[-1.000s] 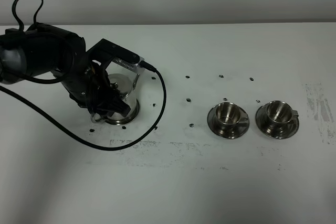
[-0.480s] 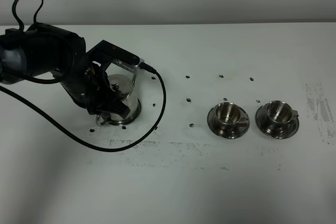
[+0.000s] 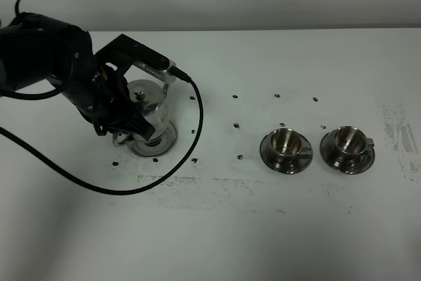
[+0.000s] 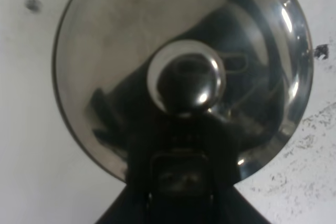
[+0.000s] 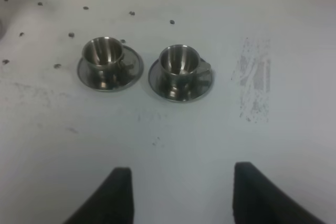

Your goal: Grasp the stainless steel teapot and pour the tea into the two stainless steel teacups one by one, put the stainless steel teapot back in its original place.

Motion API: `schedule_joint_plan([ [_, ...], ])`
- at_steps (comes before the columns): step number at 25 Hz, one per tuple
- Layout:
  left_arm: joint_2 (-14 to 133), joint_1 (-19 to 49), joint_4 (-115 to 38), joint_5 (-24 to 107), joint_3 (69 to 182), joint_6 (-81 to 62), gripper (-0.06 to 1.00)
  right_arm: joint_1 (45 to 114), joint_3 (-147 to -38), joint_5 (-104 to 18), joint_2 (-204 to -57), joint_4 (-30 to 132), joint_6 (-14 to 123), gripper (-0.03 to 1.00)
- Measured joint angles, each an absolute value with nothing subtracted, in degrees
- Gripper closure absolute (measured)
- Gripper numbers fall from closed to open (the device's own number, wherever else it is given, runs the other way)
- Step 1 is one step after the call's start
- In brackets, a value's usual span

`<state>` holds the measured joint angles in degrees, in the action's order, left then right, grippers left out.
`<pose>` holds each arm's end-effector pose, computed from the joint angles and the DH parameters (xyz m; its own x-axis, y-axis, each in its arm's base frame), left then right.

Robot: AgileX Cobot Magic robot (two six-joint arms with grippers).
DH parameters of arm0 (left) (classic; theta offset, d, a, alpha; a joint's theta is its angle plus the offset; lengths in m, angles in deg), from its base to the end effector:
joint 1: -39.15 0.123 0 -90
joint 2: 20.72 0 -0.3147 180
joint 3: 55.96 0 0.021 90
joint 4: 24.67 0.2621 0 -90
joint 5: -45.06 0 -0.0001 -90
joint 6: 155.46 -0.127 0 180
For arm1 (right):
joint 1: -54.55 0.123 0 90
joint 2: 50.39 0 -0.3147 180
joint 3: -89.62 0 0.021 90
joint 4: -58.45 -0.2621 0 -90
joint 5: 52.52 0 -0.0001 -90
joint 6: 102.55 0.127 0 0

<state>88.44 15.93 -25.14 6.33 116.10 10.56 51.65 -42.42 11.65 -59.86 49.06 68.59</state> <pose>0.3656 -0.1576 0.2037 -0.7216 0.5657 -0.3991 0.5824 0.8077 0.0918 0.0074 0.0183 0.2682 -0.5108 -0.0559 -0.8579 -0.1179 0.9930 0.0054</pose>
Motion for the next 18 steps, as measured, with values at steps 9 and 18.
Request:
schedule_joint_plan([
  [9, 85.8, 14.5, -24.3, 4.8, 116.7, 4.6, 0.75, 51.6, -42.4, 11.7, -59.9, 49.1, 68.6, 0.54],
  [18, 95.0, 8.4, -24.2, -0.4, 136.4, -3.1, 0.75, 51.6, -42.4, 11.7, -59.9, 49.1, 68.6, 0.54],
])
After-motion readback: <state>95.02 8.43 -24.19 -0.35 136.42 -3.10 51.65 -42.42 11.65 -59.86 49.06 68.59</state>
